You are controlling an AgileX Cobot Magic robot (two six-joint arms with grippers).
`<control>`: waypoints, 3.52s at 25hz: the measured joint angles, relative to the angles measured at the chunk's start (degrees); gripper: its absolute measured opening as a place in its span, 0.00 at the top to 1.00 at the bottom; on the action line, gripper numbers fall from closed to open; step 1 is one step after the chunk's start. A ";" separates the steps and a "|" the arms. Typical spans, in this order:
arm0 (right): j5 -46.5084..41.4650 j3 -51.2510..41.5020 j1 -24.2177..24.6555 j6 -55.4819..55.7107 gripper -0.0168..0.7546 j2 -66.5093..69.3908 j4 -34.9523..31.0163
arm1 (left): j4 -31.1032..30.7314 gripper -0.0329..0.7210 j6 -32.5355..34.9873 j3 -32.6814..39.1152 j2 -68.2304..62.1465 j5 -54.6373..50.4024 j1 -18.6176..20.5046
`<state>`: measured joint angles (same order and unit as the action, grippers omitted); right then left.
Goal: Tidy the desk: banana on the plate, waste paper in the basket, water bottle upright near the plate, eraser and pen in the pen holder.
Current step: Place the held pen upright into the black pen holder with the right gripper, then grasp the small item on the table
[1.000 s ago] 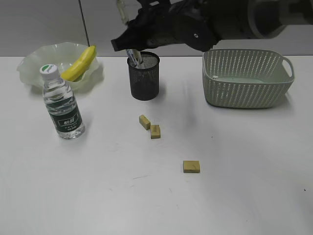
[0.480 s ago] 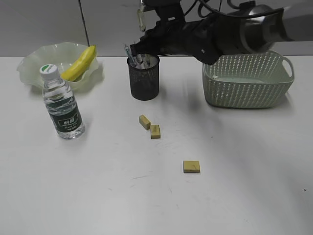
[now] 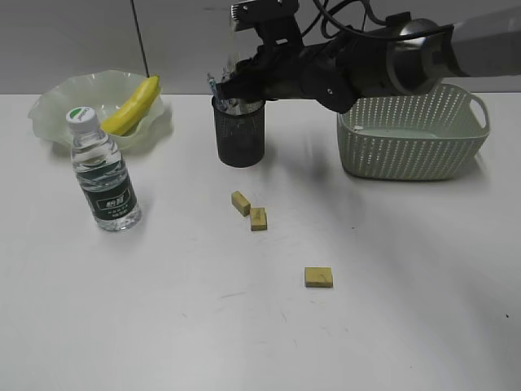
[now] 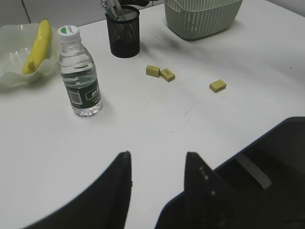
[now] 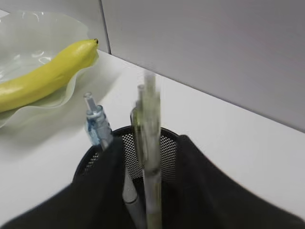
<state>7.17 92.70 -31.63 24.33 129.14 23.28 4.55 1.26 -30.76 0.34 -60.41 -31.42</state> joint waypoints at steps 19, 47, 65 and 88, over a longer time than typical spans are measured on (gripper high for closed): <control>-44.04 0.02 -0.07 -7.16 0.36 -21.11 -1.70 | 0.00 0.58 0.00 0.00 0.00 0.00 0.00; -60.03 -59.12 -0.65 -16.18 0.47 -98.54 -15.49 | 0.00 0.58 0.00 0.00 0.00 0.00 0.00; -67.58 -63.01 -0.72 -20.87 0.56 -129.58 -17.93 | 0.14 0.59 0.00 0.00 -2.65 -0.02 0.06; -67.44 -63.01 -0.72 -21.70 0.56 -129.71 -18.42 | 14.14 0.59 1.05 -21.64 -77.80 27.52 0.01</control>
<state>-60.26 29.69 -32.35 2.63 -0.57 4.86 18.69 2.31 -52.39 -77.46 -32.90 -31.41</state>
